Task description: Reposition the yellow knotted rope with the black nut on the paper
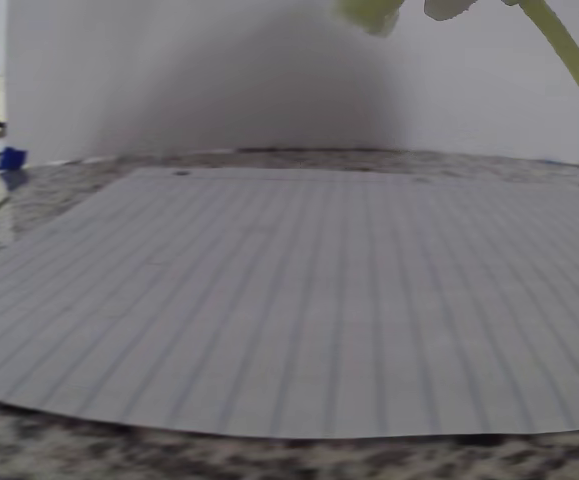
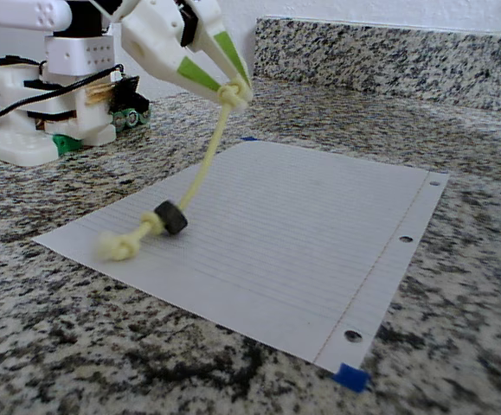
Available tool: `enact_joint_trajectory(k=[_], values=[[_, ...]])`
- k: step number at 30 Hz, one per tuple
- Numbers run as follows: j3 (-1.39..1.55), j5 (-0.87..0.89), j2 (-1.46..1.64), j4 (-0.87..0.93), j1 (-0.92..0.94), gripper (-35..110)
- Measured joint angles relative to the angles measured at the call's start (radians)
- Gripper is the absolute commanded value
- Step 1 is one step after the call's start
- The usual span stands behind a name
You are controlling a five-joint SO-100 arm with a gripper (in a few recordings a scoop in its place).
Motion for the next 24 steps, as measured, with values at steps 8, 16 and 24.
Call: enact_joint_trajectory(k=[8, 16, 24], values=[[0.083, 0.006, 0.089, 0.029, -0.072, 10], [0.101, 0.002, 0.127, 0.034, -0.106, 68], [0.104, -0.091, 0.172, 0.041, -0.129, 68]])
